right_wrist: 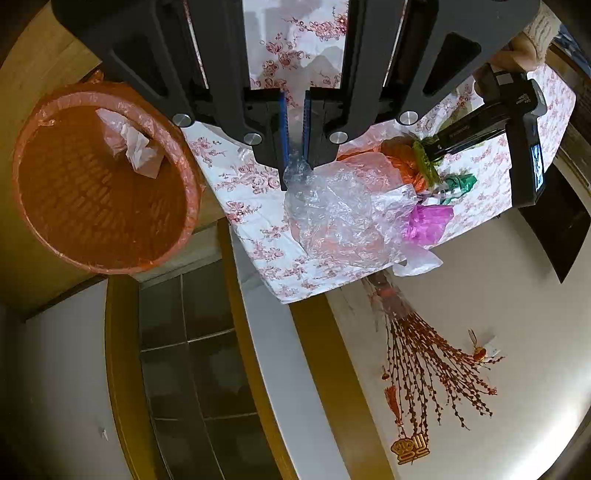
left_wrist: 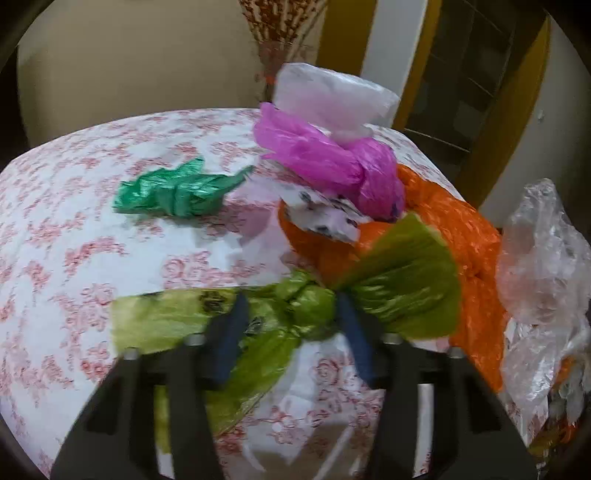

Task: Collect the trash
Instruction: 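Grasp the yellow-green bag with the left gripper while the right gripper grasps bubble wrap, then carry both bags over the wastebasket and open both grippers to drop them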

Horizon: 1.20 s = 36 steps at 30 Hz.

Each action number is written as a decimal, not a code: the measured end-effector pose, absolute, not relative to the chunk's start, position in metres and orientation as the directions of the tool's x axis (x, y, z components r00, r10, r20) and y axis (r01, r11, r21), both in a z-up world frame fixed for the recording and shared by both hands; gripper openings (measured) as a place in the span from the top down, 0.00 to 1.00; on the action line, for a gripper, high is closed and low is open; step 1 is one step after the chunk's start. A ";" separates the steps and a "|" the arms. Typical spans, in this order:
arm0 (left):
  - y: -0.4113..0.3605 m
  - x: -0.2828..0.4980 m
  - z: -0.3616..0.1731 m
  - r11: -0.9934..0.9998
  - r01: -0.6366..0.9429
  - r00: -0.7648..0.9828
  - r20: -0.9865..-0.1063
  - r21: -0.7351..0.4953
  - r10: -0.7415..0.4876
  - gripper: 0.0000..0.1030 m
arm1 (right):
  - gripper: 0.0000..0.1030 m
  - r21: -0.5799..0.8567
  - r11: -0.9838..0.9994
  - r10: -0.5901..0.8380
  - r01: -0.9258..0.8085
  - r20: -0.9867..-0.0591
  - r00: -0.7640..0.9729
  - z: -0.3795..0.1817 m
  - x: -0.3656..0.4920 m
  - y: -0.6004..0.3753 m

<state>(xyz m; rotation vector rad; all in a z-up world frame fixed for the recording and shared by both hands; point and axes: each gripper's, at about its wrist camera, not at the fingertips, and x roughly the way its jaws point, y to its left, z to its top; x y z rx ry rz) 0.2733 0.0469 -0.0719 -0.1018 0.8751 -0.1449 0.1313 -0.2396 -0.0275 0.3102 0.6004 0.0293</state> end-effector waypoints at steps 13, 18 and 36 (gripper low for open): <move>0.051 0.242 -0.054 0.985 0.102 0.681 -0.712 -0.138 -0.170 0.83 | 0.93 0.280 0.958 0.095 0.067 -0.528 0.844 -0.019 0.120 -0.244; 0.044 0.219 -0.026 0.983 0.121 0.732 -0.657 -0.136 -0.181 0.83 | 0.93 0.263 0.961 0.064 0.082 -0.502 0.863 -0.011 0.110 -0.247; -0.039 0.167 0.022 0.944 0.318 0.774 -0.550 -0.092 -0.314 0.83 | 0.93 0.284 0.938 -0.054 0.198 -0.445 0.894 0.005 0.075 -0.295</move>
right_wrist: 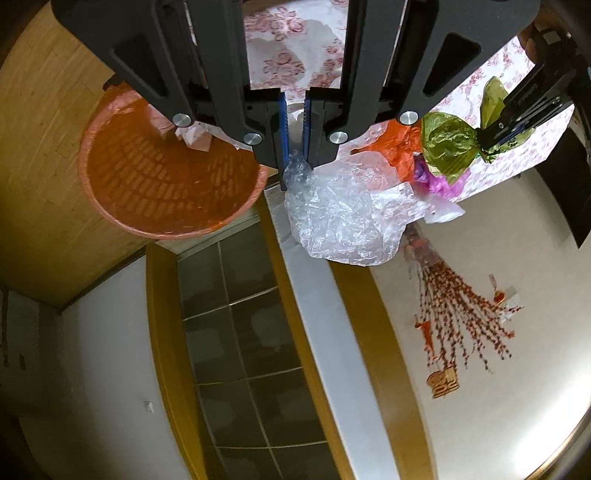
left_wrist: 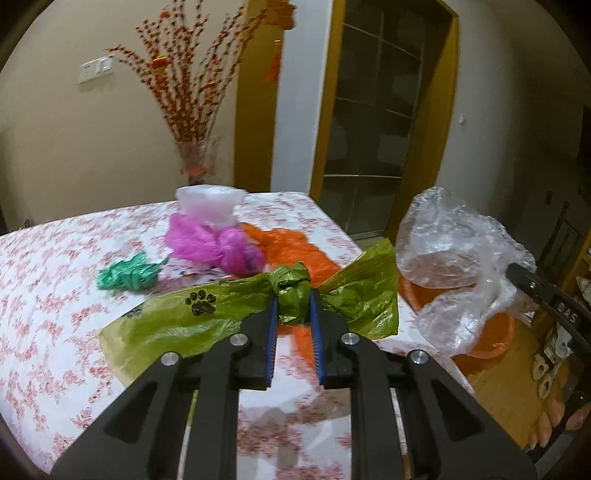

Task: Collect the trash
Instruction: 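Carry both bags over the wastebasket and open both grippers to drop them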

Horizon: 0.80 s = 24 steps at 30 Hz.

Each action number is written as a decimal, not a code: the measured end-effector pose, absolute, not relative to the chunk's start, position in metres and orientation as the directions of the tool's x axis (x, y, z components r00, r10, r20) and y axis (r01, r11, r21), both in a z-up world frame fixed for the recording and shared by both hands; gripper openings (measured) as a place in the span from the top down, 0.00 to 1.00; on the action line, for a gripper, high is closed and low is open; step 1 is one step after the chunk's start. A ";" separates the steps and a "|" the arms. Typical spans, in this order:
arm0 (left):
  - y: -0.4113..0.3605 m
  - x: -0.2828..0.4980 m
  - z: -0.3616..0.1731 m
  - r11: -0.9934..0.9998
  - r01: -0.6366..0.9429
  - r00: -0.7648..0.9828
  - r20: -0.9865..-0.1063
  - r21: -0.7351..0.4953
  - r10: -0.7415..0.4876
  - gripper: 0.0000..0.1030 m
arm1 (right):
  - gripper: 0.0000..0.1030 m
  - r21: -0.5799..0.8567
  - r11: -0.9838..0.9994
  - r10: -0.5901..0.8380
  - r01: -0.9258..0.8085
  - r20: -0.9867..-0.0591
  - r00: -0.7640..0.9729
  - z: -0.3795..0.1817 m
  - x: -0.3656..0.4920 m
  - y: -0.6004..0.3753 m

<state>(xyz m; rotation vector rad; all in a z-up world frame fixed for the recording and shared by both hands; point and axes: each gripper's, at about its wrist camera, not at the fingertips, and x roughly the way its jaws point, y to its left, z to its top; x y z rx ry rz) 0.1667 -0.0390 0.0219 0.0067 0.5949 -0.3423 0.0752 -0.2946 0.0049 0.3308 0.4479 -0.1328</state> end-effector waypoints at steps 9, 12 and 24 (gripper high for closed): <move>-0.072 0.163 0.022 0.916 0.389 0.749 -0.545 -0.100 -0.377 0.83 | 0.93 0.284 0.918 -0.129 0.276 -0.444 0.887 0.004 0.069 -0.316; -0.083 0.162 0.021 0.906 0.411 0.737 -0.546 -0.105 -0.398 0.83 | 0.93 0.289 0.909 -0.150 0.301 -0.448 0.881 0.002 0.067 -0.324; -0.124 0.167 0.013 0.870 0.477 0.692 -0.557 -0.124 -0.459 0.83 | 0.93 0.306 0.869 -0.222 0.389 -0.460 0.860 -0.006 0.061 -0.353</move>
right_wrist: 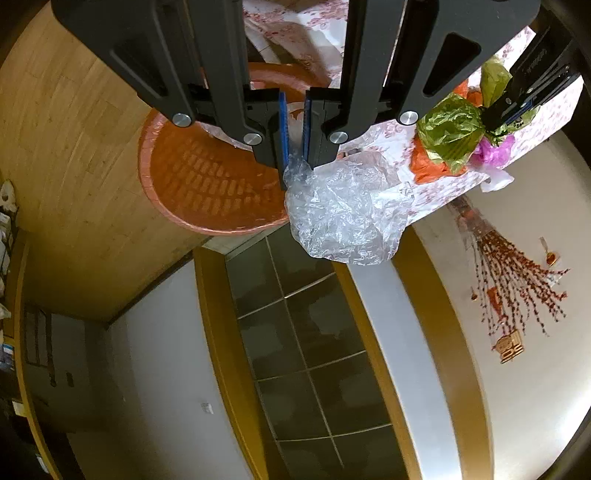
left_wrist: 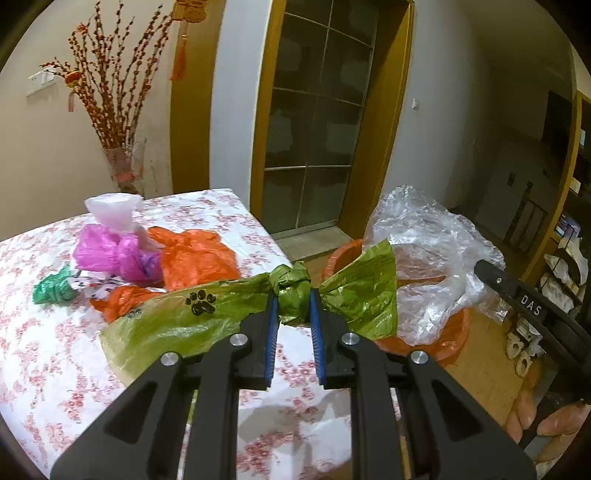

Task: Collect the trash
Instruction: 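Carry both bags over the wastebasket and open both grippers to drop them, then return both tools to the table and grasp the orange bag with the right gripper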

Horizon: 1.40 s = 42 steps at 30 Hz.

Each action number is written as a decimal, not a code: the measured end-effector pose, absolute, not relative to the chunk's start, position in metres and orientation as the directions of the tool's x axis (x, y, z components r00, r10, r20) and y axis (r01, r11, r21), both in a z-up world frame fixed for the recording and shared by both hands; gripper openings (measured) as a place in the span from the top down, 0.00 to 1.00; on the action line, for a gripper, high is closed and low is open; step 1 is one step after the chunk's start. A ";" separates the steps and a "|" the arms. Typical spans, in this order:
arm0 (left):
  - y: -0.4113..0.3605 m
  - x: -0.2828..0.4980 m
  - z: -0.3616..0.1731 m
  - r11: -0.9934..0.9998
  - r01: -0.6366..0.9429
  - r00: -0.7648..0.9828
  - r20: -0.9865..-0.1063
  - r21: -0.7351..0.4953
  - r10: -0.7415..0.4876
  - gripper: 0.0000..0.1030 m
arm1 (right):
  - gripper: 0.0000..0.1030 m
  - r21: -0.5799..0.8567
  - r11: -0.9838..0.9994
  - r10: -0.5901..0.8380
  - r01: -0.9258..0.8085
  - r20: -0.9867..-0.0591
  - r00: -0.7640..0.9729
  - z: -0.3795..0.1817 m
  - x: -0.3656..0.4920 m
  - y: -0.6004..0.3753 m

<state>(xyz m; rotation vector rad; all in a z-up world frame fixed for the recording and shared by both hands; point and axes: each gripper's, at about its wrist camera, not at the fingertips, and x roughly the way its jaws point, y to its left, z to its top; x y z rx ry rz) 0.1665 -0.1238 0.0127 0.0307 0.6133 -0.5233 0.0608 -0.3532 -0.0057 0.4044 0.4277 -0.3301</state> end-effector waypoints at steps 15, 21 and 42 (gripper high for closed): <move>-0.172 0.182 -0.002 0.836 0.532 0.646 -0.574 -0.135 -0.504 0.83 | 0.93 0.317 0.821 -0.295 0.475 -0.477 0.828 -0.018 0.061 -0.389; -0.195 0.191 -0.010 0.819 0.555 0.623 -0.580 -0.145 -0.525 0.83 | 0.93 0.319 0.794 -0.334 0.518 -0.483 0.809 -0.022 0.065 -0.404; -0.238 0.219 -0.047 0.798 0.575 0.550 -0.636 -0.181 -0.541 0.54 | 0.65 0.322 0.743 -0.371 0.587 -0.532 0.761 -0.042 0.075 -0.428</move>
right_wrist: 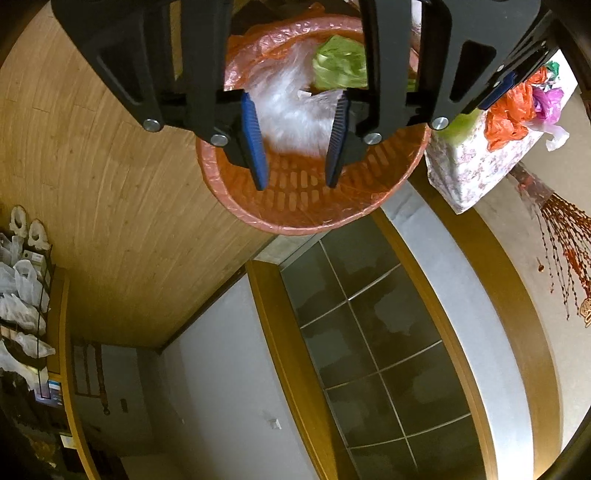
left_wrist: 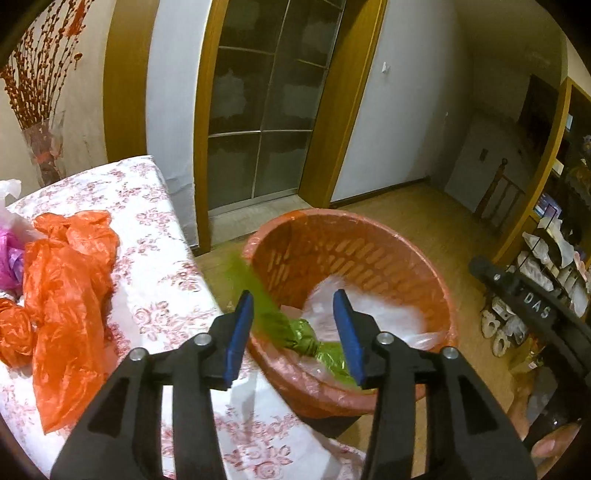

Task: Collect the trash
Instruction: 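Return both tools to the table and grasp the orange bag with the right gripper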

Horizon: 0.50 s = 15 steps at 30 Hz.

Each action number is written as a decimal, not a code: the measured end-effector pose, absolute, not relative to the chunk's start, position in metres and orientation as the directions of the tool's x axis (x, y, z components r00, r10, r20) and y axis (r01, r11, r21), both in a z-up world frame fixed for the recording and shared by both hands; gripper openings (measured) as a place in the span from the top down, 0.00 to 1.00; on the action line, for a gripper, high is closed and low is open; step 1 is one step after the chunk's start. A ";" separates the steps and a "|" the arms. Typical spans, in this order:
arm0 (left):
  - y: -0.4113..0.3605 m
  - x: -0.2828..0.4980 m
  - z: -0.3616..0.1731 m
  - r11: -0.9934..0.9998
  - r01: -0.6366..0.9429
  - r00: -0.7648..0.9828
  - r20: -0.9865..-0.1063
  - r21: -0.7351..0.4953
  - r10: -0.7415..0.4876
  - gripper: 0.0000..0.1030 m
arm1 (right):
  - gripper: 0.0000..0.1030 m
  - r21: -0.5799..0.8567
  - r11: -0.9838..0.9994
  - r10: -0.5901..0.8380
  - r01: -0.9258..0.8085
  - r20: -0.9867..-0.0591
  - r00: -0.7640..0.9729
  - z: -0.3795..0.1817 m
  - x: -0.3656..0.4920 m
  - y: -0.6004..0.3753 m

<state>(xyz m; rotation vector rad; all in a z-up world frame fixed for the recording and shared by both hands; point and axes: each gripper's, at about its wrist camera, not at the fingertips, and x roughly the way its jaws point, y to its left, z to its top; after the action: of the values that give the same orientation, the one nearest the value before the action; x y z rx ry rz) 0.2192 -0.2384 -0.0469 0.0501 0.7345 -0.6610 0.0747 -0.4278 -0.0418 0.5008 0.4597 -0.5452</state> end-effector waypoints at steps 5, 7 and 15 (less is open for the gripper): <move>-0.216 0.218 -0.041 0.832 0.531 0.597 -0.626 -0.161 -0.502 0.48 | 0.58 0.316 0.747 -0.380 0.585 -0.520 0.765 -0.037 0.073 -0.423; -0.206 0.216 -0.039 0.846 0.512 0.616 -0.622 -0.149 -0.482 0.46 | 0.58 0.306 0.755 -0.380 0.580 -0.517 0.767 -0.035 0.074 -0.419; -0.148 0.206 -0.031 0.906 0.411 0.695 -0.607 -0.105 -0.386 0.43 | 0.58 0.284 0.819 -0.312 0.498 -0.509 0.802 -0.027 0.080 -0.384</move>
<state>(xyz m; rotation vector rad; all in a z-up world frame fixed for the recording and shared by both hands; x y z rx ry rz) 0.2060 -0.1479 -0.0311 0.0394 0.6684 -0.4444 0.0805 -0.3838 -0.0268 0.4235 0.4633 -0.4480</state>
